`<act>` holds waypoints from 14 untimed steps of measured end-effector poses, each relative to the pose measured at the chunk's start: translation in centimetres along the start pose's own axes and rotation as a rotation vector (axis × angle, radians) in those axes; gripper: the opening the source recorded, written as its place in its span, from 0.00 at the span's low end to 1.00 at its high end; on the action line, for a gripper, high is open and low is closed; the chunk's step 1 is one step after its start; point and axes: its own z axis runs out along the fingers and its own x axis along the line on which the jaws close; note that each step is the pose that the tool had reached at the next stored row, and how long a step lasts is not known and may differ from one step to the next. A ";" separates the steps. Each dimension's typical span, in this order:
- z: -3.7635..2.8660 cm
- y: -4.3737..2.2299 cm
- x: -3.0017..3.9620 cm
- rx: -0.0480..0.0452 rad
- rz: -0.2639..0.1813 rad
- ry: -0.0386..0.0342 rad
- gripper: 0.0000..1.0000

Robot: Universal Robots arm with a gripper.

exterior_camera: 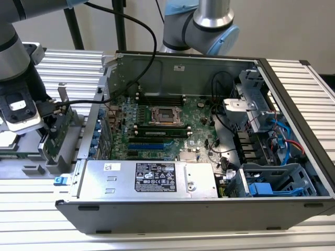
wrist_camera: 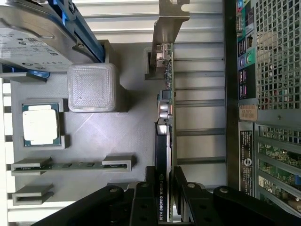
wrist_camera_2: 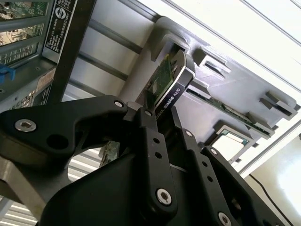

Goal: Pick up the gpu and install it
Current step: 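Pick up the gpu and move the gpu toward the slot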

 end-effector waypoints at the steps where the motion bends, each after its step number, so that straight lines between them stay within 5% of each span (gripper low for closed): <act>1: 0.00 0.00 0.00 0.0000 0.000 0.0000 0.00; 14: -0.59 0.03 -0.01 -0.0049 0.000 0.0001 0.00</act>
